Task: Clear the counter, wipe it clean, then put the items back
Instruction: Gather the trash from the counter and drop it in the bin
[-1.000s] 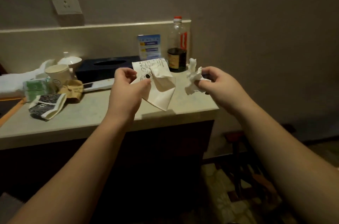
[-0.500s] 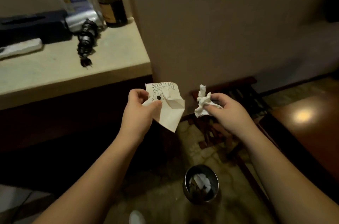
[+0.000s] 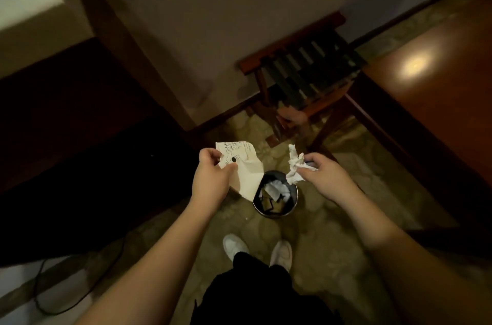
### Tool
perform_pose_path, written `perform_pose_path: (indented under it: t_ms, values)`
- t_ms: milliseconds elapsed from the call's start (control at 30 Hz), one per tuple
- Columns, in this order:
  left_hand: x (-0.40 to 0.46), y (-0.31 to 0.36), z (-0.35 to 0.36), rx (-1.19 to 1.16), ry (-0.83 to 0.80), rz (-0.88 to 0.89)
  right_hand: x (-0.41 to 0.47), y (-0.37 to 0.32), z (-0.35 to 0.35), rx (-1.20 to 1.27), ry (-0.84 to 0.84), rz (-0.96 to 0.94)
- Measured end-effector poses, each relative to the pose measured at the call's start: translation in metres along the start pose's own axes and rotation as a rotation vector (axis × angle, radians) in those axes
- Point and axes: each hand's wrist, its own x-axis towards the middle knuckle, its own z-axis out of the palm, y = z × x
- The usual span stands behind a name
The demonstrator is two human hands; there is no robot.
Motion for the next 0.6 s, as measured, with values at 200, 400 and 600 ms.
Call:
perform_pose_path:
  t_ms: [200,400,600]
  values:
    - [0.039,-0.068,0.066,0.117,-0.162,-0.128,0.036,0.089,0.039,-0.011,-0.067,0.207]
    - [0.078,-0.139,0.131,0.216,-0.276,-0.271,0.078,0.165,0.089,-0.009,-0.122,0.387]
    - [0.111,-0.203,0.191,0.249,-0.327,-0.329,0.121,0.223,0.141,-0.068,-0.191,0.469]
